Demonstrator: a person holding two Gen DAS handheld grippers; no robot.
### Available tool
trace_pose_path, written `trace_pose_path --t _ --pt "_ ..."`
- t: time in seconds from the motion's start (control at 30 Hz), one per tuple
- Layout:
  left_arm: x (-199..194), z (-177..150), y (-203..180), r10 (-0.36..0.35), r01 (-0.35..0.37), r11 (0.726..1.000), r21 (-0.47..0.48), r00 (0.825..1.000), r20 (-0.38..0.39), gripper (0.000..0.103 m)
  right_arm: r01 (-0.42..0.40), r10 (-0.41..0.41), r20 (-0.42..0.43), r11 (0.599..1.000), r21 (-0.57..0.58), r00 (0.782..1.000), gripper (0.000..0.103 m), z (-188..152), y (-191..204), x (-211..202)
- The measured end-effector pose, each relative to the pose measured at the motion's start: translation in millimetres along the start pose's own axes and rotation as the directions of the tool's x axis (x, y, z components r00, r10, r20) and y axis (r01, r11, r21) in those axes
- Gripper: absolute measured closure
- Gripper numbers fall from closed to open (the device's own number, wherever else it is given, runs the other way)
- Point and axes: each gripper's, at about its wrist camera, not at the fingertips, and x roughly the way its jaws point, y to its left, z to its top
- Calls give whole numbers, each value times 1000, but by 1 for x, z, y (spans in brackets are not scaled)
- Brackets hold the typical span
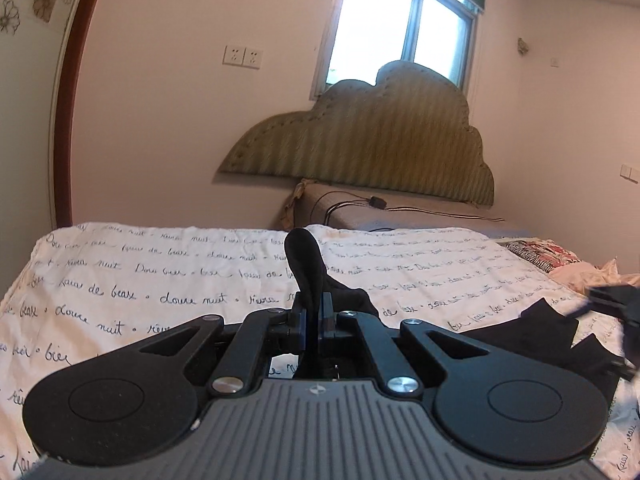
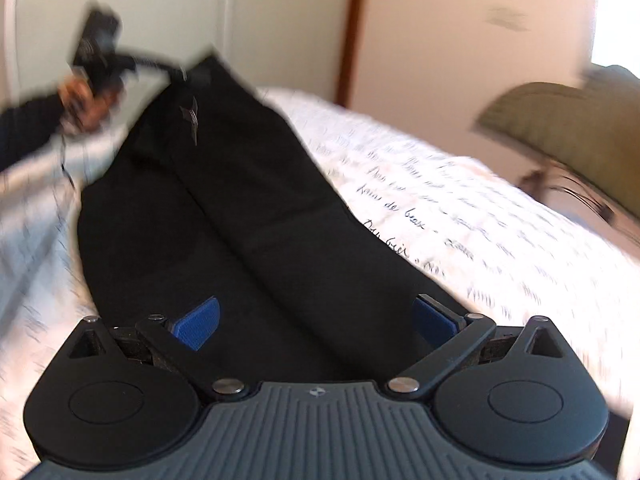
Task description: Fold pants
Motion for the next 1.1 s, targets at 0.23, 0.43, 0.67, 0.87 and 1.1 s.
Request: trace_pose_path --t 0.23,0.43,0.67,0.87,1.1 --pt "-33 0 -7 -75 74 997 11 991 111 99 -133 129 -201 991 -6 971 0 53 -72 112" --pt "-43 -8 -14 -87 81 995 49 989 116 99 -172 162 -232 985 -22 959 0 66 -96 161" --pt "-43 -9 -7 -85 81 996 46 989 120 99 -273 289 -288 957 94 913 1 72 -106 205" --pt "-50 -8 -3 -71 66 997 45 991 112 99 -349 377 -269 926 145 886 84 72 -100 192" --pt "-64 -11 8 -61 64 998 -15 989 137 99 -296 311 -230 950 97 922 95 76 -90 149"
